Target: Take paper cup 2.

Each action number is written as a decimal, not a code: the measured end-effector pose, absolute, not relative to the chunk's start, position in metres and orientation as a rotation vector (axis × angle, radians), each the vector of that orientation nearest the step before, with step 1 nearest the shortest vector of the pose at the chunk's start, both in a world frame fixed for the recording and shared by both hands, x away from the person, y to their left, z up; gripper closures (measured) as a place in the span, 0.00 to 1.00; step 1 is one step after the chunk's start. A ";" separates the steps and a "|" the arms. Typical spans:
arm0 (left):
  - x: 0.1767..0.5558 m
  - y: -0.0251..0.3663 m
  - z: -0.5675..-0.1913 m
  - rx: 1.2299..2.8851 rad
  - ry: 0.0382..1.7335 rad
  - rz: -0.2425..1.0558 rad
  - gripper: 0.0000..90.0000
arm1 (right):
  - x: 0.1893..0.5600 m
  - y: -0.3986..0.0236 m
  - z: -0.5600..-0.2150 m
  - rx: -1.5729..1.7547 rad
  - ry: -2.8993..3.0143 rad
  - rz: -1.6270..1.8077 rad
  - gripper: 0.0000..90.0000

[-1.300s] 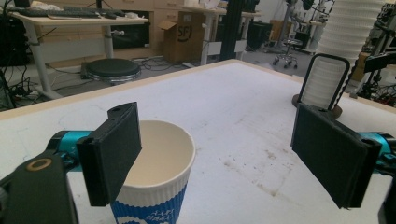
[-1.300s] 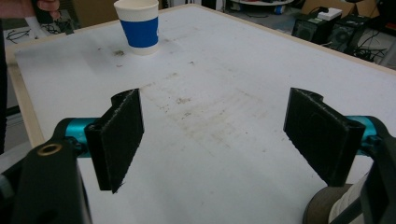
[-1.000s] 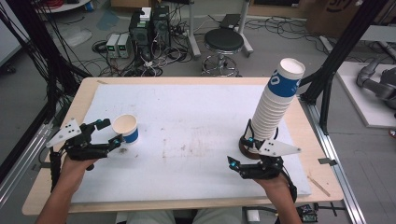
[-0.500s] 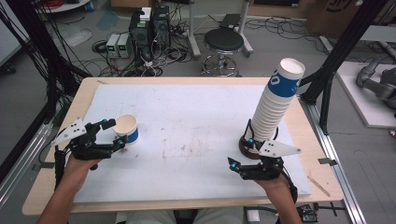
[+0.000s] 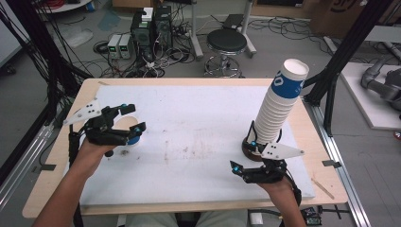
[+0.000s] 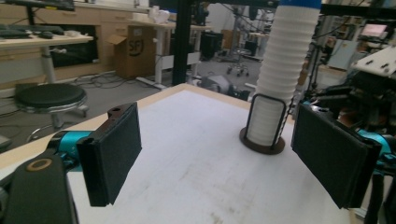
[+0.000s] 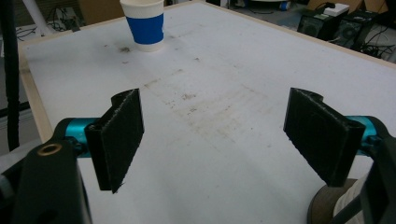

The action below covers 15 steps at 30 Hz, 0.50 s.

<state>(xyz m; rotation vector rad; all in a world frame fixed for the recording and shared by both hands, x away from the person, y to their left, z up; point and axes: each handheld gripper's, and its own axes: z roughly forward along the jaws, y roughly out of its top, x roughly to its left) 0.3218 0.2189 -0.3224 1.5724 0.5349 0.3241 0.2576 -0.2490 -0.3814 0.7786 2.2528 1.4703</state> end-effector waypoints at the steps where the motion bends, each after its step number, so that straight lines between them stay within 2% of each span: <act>1: 0.326 0.209 -0.314 1.576 0.514 0.308 0.18 | 0.257 -0.249 -0.382 0.784 2.259 1.466 0.23; 15: 0.343 0.150 -0.272 1.629 0.395 0.261 0.18 | 0.258 -0.248 -0.382 0.778 2.274 1.475 0.23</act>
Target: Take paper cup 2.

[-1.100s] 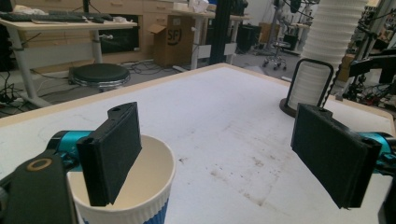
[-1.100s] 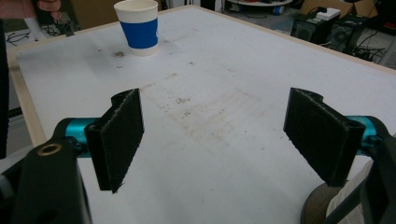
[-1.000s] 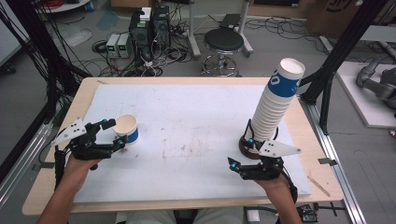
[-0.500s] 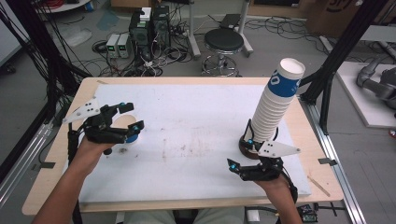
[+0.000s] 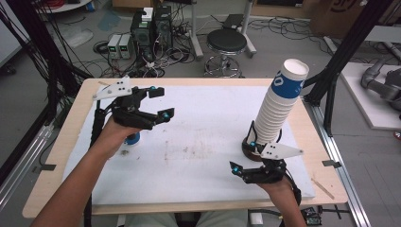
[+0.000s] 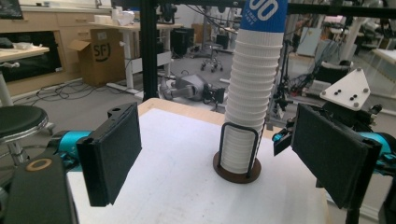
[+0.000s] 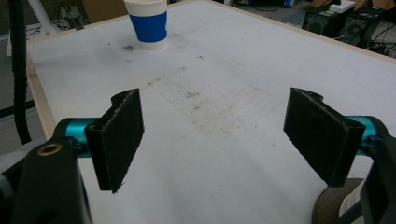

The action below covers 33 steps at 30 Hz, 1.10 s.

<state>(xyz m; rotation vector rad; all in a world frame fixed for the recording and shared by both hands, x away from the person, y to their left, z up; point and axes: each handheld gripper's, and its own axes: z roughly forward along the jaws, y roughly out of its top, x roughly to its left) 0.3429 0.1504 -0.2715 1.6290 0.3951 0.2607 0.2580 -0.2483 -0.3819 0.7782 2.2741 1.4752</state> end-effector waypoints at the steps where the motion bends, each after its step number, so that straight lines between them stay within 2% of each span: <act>1: 0.344 0.146 -0.270 1.624 0.396 0.249 0.18 | 0.258 -0.248 -0.382 0.777 2.275 1.475 0.23; 8: 0.354 0.119 -0.257 1.639 0.353 0.221 0.18 | 0.258 -0.248 -0.382 0.771 2.278 1.465 0.23; 17: 0.372 0.063 -0.234 1.662 0.258 0.161 0.18 | 0.258 -0.247 -0.380 0.766 2.280 1.473 0.23; 33: 0.391 -0.011 -0.204 1.674 0.201 0.099 0.18 | 0.256 -0.253 -0.381 0.779 2.279 1.491 0.23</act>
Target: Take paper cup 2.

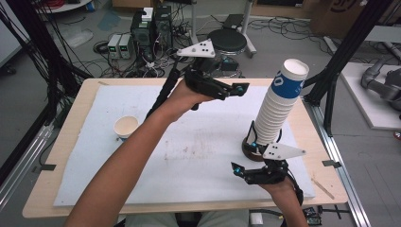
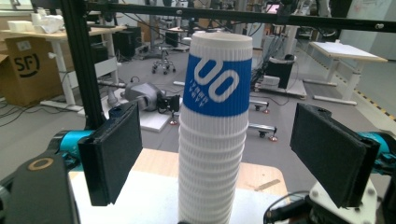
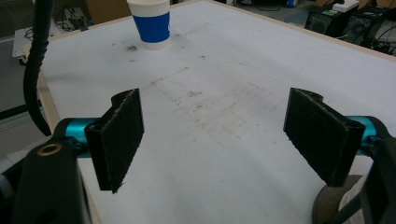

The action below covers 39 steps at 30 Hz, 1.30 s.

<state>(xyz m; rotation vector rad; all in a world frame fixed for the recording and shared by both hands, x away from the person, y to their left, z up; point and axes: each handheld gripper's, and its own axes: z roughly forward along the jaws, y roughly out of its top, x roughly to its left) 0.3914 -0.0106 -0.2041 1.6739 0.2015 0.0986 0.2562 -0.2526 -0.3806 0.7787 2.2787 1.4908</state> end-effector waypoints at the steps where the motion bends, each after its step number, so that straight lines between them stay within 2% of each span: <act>1: 0.391 -0.011 -0.204 1.674 0.201 0.099 0.18 | 0.256 -0.253 -0.380 0.781 2.278 1.488 0.23; 5: 0.394 -0.032 -0.202 1.682 0.188 0.081 0.18 | 0.255 -0.255 -0.380 0.781 2.277 1.486 0.23; 16: 0.401 -0.061 -0.192 1.713 0.182 0.050 0.19 | 0.250 -0.261 -0.379 0.788 2.267 1.486 0.23; 33: 0.407 -0.114 -0.177 1.751 0.187 0.062 0.19 | 0.246 -0.264 -0.379 0.793 2.275 1.486 0.23; 39: 0.409 -0.116 -0.175 1.728 0.173 0.045 0.27 | 0.246 -0.265 -0.380 0.793 2.272 1.485 0.23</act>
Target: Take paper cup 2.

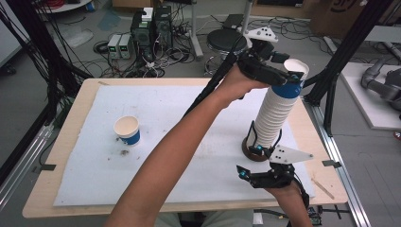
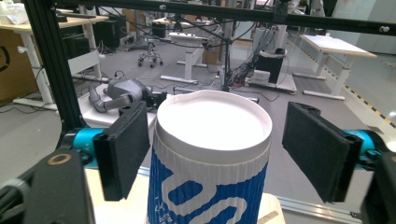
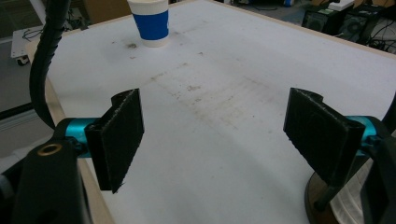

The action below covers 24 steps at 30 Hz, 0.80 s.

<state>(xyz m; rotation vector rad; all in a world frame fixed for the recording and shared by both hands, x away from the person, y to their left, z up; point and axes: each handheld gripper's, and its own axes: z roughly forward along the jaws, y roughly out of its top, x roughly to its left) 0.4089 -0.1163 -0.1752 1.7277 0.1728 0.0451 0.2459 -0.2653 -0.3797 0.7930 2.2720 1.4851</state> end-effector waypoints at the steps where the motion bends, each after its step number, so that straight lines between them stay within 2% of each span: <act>1: 0.409 -0.117 -0.175 1.728 0.174 0.048 0.29 | 0.246 -0.265 -0.380 0.794 2.273 1.485 0.23; 4: 0.409 -0.116 -0.174 1.733 0.168 0.056 0.34 | 0.246 -0.265 -0.380 0.799 2.277 1.487 0.23; 14: 0.408 -0.116 -0.172 1.742 0.158 0.087 0.36 | 0.246 -0.265 -0.380 0.798 2.274 1.485 0.23; 24: 0.406 -0.109 -0.158 1.670 0.169 0.078 0.36 | 0.246 -0.265 -0.381 0.797 2.272 1.493 0.23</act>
